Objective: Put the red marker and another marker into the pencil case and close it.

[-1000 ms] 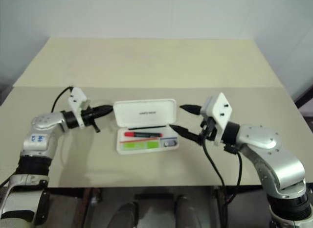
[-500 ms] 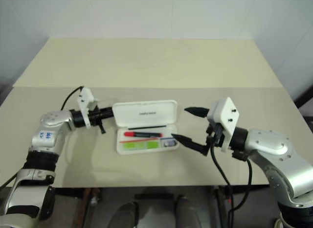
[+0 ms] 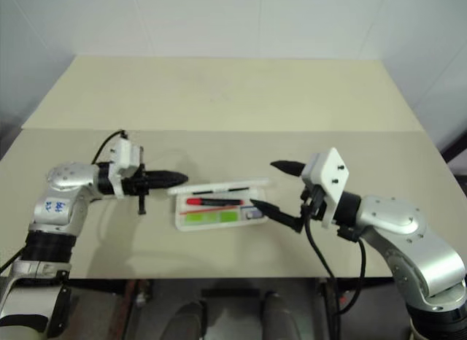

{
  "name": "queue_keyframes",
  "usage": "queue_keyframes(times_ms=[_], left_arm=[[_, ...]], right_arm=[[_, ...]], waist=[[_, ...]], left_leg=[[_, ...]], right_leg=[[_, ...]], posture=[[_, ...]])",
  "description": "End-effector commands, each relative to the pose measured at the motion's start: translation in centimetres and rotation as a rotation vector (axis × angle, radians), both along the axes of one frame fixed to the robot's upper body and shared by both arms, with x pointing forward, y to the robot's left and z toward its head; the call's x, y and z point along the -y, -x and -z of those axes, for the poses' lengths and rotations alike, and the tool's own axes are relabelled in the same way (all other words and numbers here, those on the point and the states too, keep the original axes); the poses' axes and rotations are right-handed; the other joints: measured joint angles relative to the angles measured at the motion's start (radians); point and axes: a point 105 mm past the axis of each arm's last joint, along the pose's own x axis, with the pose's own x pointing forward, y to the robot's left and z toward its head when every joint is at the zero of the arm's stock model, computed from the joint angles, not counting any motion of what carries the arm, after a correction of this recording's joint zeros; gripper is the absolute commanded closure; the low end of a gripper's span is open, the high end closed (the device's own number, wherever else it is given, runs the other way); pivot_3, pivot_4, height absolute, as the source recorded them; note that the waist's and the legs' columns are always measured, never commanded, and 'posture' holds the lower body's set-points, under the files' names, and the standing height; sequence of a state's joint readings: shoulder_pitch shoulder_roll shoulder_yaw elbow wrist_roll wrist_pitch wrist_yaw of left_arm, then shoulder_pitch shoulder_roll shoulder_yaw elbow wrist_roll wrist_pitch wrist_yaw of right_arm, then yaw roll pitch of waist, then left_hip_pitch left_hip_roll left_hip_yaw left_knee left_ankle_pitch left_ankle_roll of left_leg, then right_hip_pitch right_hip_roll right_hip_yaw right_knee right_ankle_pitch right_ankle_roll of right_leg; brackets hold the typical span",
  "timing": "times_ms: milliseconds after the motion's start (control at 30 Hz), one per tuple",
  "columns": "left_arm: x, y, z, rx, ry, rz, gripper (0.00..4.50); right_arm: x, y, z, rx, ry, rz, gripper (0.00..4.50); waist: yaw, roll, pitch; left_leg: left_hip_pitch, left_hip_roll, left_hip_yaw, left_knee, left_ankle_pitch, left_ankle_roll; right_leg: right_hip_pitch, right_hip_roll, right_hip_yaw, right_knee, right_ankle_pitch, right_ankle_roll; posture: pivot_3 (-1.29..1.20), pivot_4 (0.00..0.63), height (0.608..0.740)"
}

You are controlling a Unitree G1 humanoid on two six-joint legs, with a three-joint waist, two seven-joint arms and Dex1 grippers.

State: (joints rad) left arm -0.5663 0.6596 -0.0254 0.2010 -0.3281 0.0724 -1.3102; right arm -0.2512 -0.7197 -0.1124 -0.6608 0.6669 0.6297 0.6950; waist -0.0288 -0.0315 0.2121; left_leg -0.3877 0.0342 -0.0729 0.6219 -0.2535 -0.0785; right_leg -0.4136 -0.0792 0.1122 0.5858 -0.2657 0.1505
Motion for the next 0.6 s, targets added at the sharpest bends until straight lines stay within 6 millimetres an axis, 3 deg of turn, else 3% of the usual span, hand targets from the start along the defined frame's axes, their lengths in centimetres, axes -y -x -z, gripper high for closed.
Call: queue_keyframes(times_ms=[33,333,600], left_arm=[[1.0,1.6,0.8,0.008,-0.086,0.104,4.50],[1.4,1.1,3.9,-0.050,-0.215,0.058,4.50],[2.7,0.5,4.9,-0.054,-0.267,0.010,4.50]], right_arm=[[-0.5,0.5,-1.0,0.058,-0.008,-0.007,0.01],[-0.6,0.5,-1.1,0.065,-0.013,0.013,0.01],[-0.7,0.4,-1.2,0.073,-0.026,0.028,0.01]], waist=[[0.000,0.000,0.000],[-0.001,0.000,0.000],[0.001,0.000,0.000]], left_leg=[[0.000,0.000,0.000,0.000,0.000,0.000],[0.000,0.000,0.000,0.001,0.000,0.000],[0.001,0.000,0.000,0.004,0.000,0.000]], right_leg=[[0.000,0.000,0.000,0.000,0.000,0.000],[0.000,0.000,0.000,0.000,0.000,-0.001],[0.002,0.000,0.000,0.000,0.000,-0.001]], posture=[[0.00,0.150,0.740],[0.00,0.150,0.740],[0.00,0.150,0.740]])
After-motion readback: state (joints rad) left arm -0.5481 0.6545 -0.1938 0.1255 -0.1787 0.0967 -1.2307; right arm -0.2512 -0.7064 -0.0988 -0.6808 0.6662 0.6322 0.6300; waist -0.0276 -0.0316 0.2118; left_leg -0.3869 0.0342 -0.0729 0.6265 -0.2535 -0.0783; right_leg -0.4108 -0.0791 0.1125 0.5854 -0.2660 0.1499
